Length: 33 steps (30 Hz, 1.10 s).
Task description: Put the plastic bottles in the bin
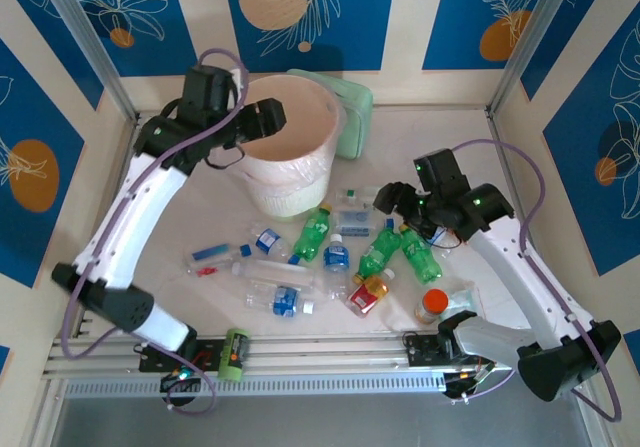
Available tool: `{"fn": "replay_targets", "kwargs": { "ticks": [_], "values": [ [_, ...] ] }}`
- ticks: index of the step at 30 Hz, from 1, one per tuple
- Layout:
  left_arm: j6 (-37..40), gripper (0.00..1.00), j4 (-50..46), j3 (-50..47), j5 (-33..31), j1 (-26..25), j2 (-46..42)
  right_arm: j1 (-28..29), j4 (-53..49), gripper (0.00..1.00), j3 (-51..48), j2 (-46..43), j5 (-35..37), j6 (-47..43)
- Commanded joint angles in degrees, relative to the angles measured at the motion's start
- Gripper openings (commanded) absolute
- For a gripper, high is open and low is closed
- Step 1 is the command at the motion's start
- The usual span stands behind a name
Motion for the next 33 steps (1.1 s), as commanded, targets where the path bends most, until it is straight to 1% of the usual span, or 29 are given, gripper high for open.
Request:
{"fn": "replay_targets", "kwargs": {
  "ticks": [1, 5, 8, 11, 14, 19, 24, 26, 29, 33],
  "values": [
    [2.36, 0.76, 5.92, -6.5, 2.18, -0.14, -6.12, -3.57, -5.43, 0.82, 0.98, -1.19, 1.86, -1.0],
    [2.78, 0.77, 10.47, -17.58, 3.91, -0.14, -14.79, -9.14, -6.97, 0.83, -1.4, -0.76, -0.46, -2.79],
    [3.72, 0.79, 11.24, -24.07, 3.62, -0.15, -19.98, -11.72, -7.35, 0.83, -3.4, -0.84, -1.11, -3.67],
    [3.06, 0.79, 10.69, -29.18, 3.29, -0.14, -23.19, -12.81, -6.79, 0.84, -5.43, -0.85, -2.16, -3.84],
    [1.46, 0.77, 9.39, -33.5, 4.81, -0.18, -24.43, -12.58, -5.37, 0.84, -7.27, -0.84, -3.68, -3.1],
    [-3.16, 0.71, 5.05, -41.99, 4.36, -0.14, -26.66, -8.92, -2.43, 0.83, -9.66, -0.84, -4.95, -0.59],
    [-11.54, 0.7, 2.37, -51.78, 4.63, -0.14, -30.33, -1.71, 0.4, 0.82, -10.2, 0.74, -3.75, 1.49],
    [-15.37, 0.7, 0.68, -54.83, 3.57, -0.14, -31.36, 0.93, 1.13, 0.81, -9.55, 2.0, -3.06, 1.83],
    [-21.44, 0.7, -1.36, -58.5, 2.68, -0.05, -31.59, 3.16, 1.53, 0.81, -8.45, 3.73, -2.15, 2.34],
    [-28.19, 0.65, -1.29, -62.34, 4.23, 0.04, -29.88, 5.14, 2.43, 0.8, -7.74, 5.03, -1.89, 3.06]
  ]
}}
